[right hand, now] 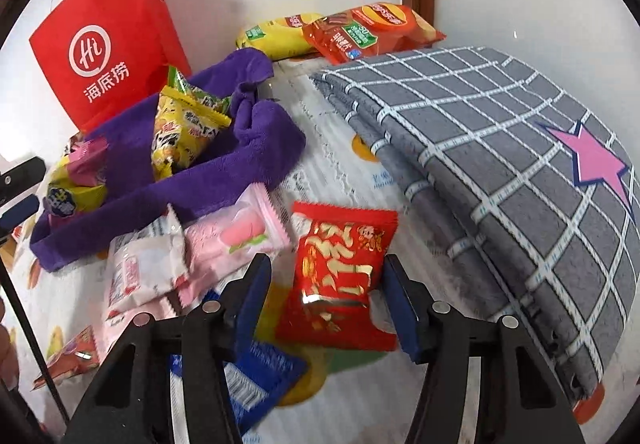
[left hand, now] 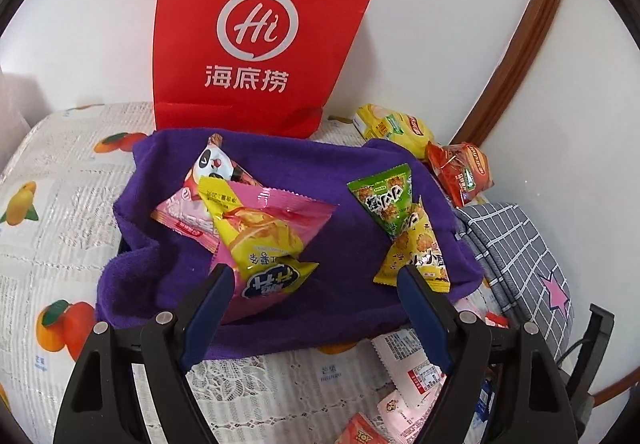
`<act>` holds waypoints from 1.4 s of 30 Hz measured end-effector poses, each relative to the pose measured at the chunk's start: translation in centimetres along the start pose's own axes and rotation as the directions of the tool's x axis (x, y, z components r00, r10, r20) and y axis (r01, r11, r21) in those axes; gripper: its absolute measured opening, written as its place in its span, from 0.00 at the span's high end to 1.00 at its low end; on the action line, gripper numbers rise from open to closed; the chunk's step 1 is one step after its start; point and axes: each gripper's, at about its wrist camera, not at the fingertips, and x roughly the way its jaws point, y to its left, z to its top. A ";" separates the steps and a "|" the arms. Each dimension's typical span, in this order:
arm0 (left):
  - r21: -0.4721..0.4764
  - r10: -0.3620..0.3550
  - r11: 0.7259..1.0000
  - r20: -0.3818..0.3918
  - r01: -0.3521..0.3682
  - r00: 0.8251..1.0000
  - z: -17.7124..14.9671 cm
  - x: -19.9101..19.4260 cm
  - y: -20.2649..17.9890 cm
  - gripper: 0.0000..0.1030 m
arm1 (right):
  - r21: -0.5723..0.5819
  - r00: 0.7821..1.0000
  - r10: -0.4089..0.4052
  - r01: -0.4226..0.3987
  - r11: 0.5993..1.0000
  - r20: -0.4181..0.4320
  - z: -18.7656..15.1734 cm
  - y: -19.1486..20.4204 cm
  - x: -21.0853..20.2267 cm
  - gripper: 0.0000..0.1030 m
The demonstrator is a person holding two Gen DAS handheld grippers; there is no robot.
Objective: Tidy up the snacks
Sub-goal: 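Open both tools to drop the bags onto the towel, then grasp the pink strawberry candy stick with the left tool while the right tool grasps the red packet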
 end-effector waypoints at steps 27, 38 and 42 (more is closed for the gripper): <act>0.117 0.007 0.993 -0.041 -0.002 0.999 -1.6 -0.5 -2.5 0.22 | -0.126 0.999 0.038 -0.038 0.991 -0.001 -0.5 -2.0 -0.2 0.58; 0.190 -0.074 0.976 -0.179 0.108 0.981 -6.6 -1.7 -2.1 0.22 | -0.136 0.999 0.045 -0.046 0.990 -0.007 -0.5 -1.7 -0.2 0.54; 0.208 -0.060 0.972 -0.226 0.108 0.972 -8.2 -1.6 -1.8 0.25 | -0.142 0.999 0.037 -0.038 0.989 -0.007 -0.5 -1.5 -0.2 0.54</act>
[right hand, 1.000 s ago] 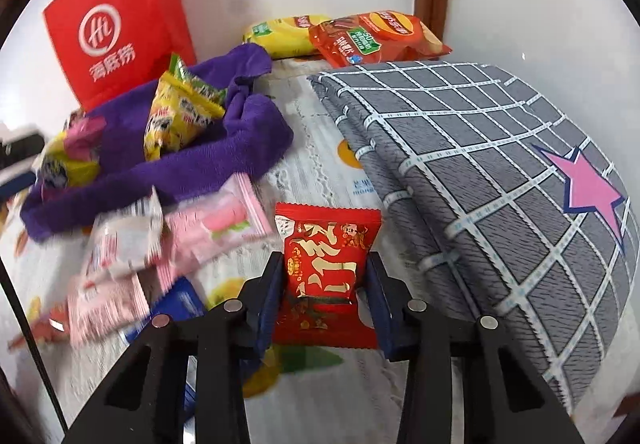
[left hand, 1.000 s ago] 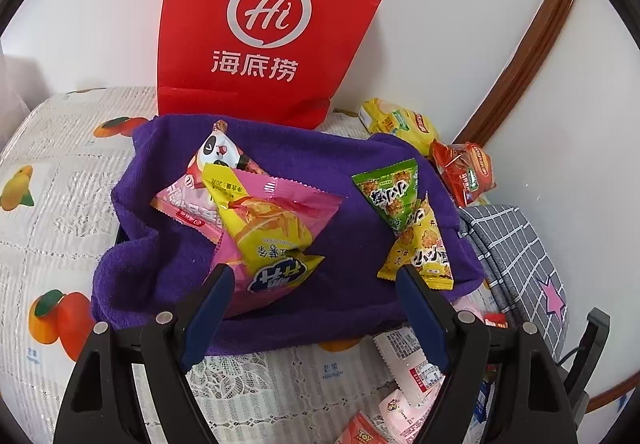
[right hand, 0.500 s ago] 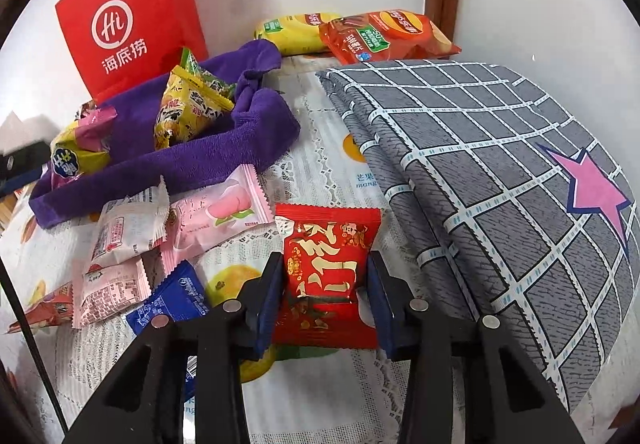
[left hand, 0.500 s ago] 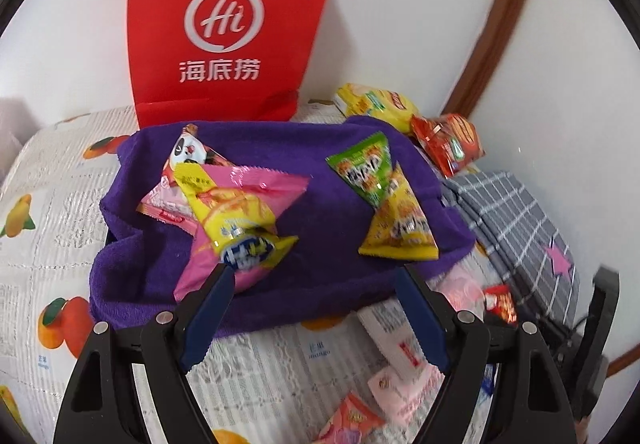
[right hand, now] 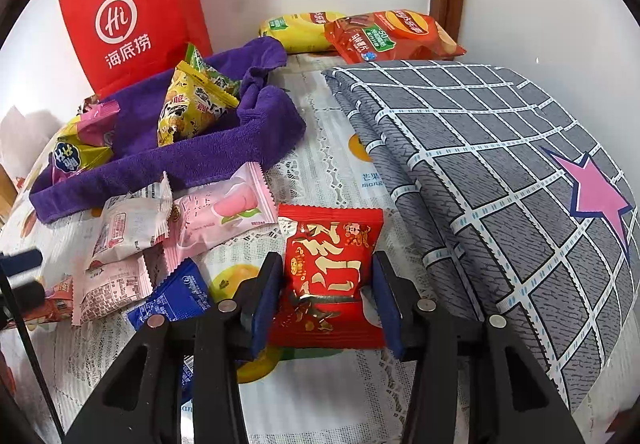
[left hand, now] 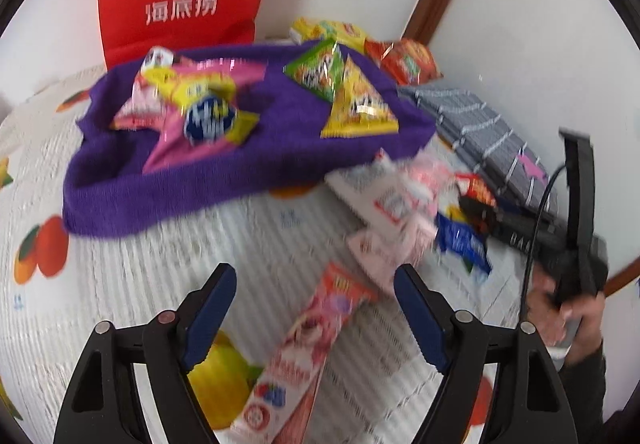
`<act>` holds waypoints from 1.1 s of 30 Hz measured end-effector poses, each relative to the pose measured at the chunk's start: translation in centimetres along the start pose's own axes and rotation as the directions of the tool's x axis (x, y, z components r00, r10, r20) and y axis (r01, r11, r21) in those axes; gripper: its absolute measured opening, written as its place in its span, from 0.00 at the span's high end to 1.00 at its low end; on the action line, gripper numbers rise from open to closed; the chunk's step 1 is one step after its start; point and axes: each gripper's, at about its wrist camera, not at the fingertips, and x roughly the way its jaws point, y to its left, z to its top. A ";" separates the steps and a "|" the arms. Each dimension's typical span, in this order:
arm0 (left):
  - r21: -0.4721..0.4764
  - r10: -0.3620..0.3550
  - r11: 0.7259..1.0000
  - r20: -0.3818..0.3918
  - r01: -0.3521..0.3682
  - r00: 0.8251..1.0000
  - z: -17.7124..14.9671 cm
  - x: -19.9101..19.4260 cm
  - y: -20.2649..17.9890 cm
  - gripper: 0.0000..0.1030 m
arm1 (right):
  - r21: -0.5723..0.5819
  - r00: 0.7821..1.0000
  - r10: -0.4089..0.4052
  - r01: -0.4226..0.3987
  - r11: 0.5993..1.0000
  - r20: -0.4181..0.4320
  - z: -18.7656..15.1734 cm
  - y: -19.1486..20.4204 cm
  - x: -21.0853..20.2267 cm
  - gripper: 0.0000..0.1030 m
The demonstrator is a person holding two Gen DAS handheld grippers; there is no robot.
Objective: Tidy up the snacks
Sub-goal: 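Grasp the pink strawberry candy stick with the left tool while the right tool grasps the red packet, then carry the pink candy stick and red packet over the purple towel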
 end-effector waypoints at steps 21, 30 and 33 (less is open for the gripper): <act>0.122 0.137 0.984 -0.057 -0.129 0.989 -2.6 0.9 -4.1 0.78 | 0.013 1.000 0.021 -0.021 1.000 0.003 0.0 -0.2 -0.1 0.53; 0.140 0.158 0.978 -0.016 -0.154 0.987 -2.3 1.5 -4.8 0.76 | 0.014 1.000 0.023 -0.023 1.000 0.003 0.0 -0.1 -0.1 0.52; 0.132 0.162 0.978 -0.014 -0.159 0.987 -2.1 1.6 -4.8 0.79 | 0.019 1.000 0.026 -0.026 0.999 0.005 0.0 -0.2 -0.1 0.54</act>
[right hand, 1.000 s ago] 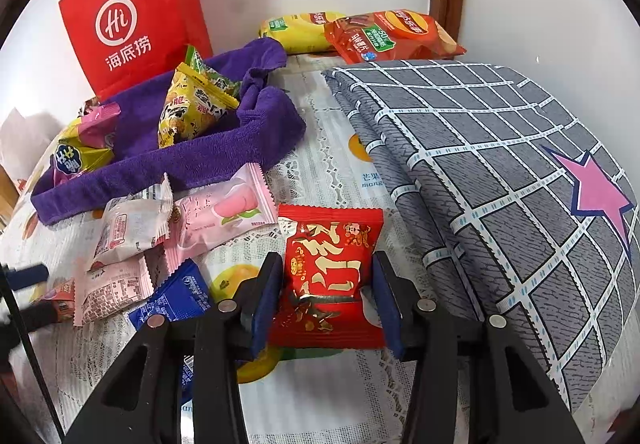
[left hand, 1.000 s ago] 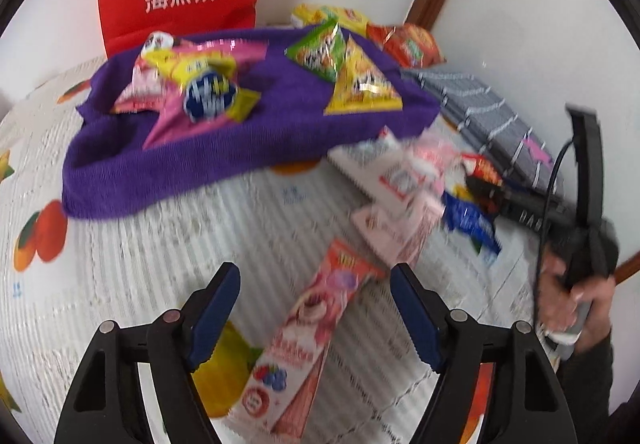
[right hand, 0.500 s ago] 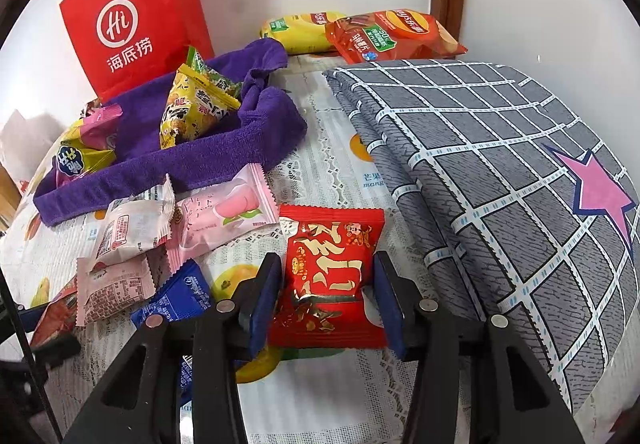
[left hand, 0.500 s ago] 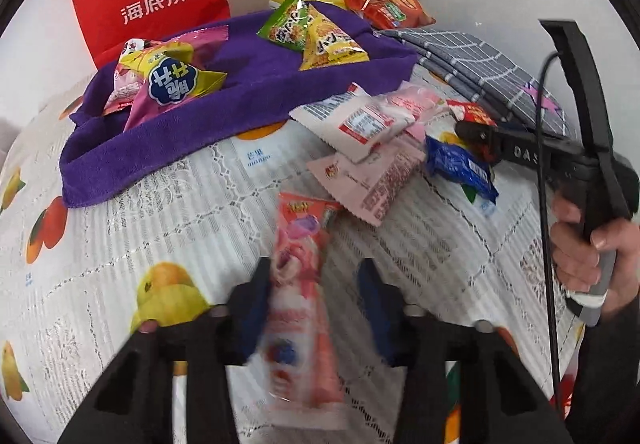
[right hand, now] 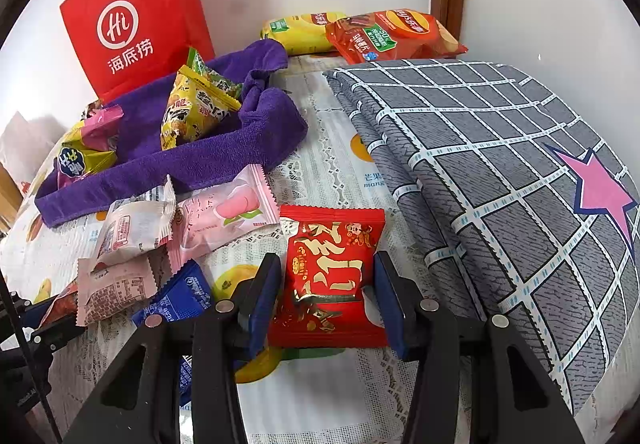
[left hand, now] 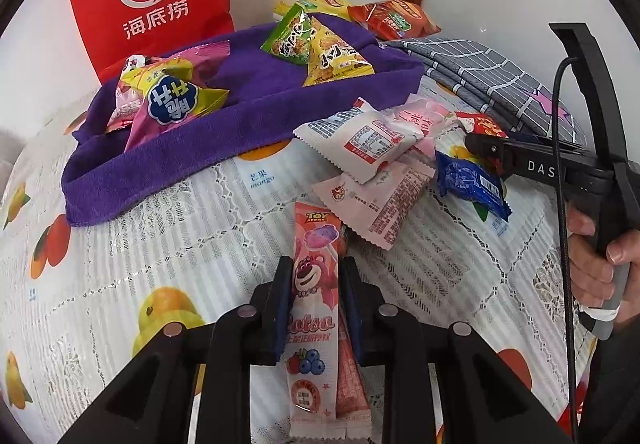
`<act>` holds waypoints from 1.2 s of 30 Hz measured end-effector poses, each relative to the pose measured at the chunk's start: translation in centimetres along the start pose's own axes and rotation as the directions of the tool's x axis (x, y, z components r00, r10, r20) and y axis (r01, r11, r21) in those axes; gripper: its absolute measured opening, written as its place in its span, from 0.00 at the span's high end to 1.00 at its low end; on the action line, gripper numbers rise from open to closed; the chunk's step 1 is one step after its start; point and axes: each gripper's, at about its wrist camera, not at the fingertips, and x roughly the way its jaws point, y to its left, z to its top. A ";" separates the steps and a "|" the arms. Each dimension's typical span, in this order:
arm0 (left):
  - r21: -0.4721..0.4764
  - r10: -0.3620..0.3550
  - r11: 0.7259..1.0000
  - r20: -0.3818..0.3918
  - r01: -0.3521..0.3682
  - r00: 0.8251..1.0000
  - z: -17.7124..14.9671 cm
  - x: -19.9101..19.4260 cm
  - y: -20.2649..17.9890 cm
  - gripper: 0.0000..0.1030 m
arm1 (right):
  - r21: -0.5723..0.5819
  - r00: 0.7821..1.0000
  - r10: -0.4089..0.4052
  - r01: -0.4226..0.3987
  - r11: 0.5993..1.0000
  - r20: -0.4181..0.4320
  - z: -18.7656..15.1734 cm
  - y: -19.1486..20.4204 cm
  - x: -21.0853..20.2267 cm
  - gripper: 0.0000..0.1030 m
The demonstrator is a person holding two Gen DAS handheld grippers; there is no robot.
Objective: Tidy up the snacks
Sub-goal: 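Carry the pink candy stick and red packet over the purple towel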
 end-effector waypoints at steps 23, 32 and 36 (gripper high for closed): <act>-0.171 0.058 0.985 0.120 -0.037 0.991 3.9 -5.3 5.8 0.80 | -0.006 0.984 0.084 -0.084 0.996 0.158 5.1 1.4 -6.8 0.61; -0.241 0.160 0.964 0.202 -0.109 0.966 7.4 -6.8 8.6 0.80 | -0.027 0.975 0.112 -0.109 0.994 0.191 10.2 4.0 -5.2 0.61; -0.292 0.185 0.949 0.213 -0.119 0.959 8.2 -6.0 10.4 0.80 | -0.011 0.971 0.160 -0.160 0.987 0.179 11.7 4.7 -3.3 0.61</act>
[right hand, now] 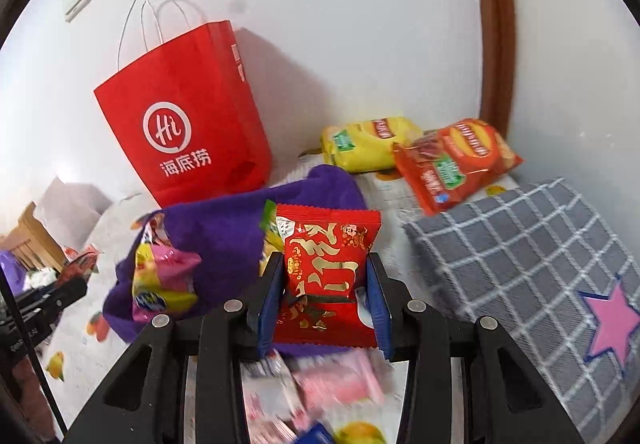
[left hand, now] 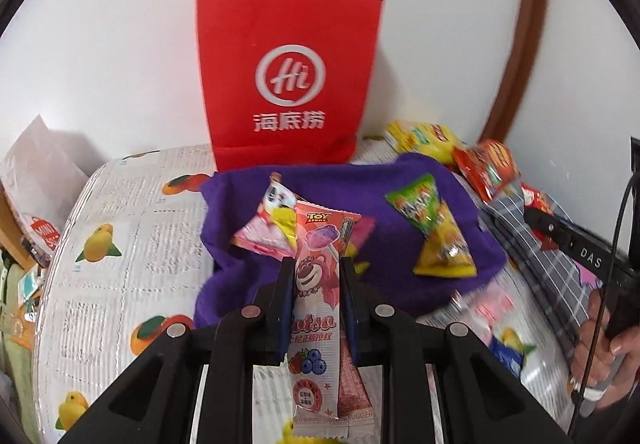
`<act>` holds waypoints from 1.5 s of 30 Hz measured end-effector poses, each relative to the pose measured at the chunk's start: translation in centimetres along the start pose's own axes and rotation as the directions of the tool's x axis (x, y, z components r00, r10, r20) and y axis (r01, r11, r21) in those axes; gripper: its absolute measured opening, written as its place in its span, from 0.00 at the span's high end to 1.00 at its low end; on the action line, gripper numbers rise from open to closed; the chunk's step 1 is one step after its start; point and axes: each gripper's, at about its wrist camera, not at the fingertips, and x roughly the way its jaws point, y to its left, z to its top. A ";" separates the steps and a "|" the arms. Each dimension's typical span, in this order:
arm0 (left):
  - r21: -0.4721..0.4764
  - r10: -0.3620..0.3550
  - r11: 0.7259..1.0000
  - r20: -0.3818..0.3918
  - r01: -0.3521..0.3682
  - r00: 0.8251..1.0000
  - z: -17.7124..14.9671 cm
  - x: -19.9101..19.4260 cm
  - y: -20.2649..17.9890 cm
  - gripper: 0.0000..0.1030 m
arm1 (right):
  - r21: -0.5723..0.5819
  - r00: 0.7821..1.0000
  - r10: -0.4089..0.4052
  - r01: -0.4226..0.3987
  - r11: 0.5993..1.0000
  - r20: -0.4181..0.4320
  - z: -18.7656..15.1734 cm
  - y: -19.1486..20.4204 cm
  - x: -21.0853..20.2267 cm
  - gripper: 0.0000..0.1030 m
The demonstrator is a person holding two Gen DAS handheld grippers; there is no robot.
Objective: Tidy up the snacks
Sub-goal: 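Carry the pink candy stick and red packet over the purple towel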
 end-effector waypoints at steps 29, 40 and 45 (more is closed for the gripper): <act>-0.211 -0.009 0.977 0.029 0.015 1.000 -0.3 5.8 5.1 0.80 | 0.092 0.996 0.065 -0.060 0.994 -0.054 -0.9 -1.1 8.4 0.61; -0.238 -0.022 0.971 0.033 0.029 0.999 -0.4 5.8 5.7 0.80 | 0.016 0.992 0.043 -0.041 0.999 -0.118 -1.4 -0.1 9.5 0.59; -0.248 -0.025 0.968 0.039 0.034 0.999 -0.4 5.7 6.0 0.80 | 0.018 0.992 0.051 -0.049 0.999 -0.111 -1.3 0.0 9.2 0.51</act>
